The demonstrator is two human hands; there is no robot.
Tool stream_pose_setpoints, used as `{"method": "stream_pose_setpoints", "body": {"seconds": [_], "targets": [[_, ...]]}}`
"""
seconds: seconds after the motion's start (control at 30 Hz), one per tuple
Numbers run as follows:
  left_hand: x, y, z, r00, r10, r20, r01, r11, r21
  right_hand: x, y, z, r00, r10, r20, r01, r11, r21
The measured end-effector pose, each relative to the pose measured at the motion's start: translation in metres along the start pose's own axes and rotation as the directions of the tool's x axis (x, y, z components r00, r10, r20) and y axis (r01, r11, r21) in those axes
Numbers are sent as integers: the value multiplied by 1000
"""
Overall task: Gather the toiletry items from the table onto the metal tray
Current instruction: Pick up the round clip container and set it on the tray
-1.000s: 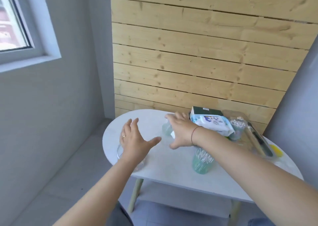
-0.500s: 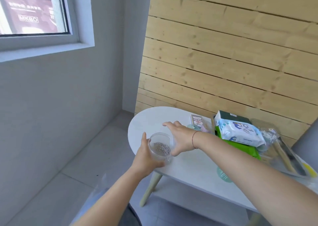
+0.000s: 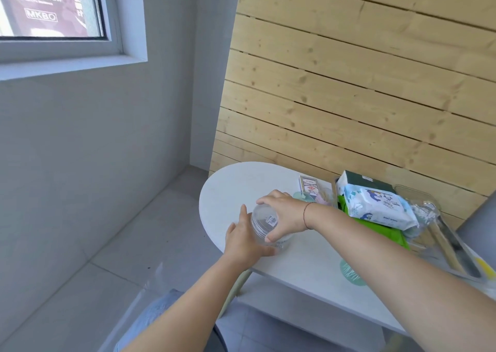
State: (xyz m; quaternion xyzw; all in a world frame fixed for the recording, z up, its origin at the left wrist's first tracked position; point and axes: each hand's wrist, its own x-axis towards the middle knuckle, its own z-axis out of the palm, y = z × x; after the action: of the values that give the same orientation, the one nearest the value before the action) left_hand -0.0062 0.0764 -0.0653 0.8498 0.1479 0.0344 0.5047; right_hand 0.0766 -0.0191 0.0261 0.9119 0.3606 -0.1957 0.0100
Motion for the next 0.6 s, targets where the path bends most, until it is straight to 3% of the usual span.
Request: {"method": "stream_pose_setpoints", "body": {"seconds": [0.23,0.4,0.53,0.6], "targets": [[2,-5,3,1000,5,-7,-5,1000,-23,2,4,0,999,-2,54,0,999,43],[0,-2,3,1000,-14,12,14,1000,-16,1,8,5,1000,-14,19,12,996,92],[-5,0,9,999,32,-19,-30,992,124,0,12,25,998,55,-29,-49,983,176],[-3,1,6,999,43,0,-43,998,52,-4,16,28,994,69,-81,-46,966,256]]}}
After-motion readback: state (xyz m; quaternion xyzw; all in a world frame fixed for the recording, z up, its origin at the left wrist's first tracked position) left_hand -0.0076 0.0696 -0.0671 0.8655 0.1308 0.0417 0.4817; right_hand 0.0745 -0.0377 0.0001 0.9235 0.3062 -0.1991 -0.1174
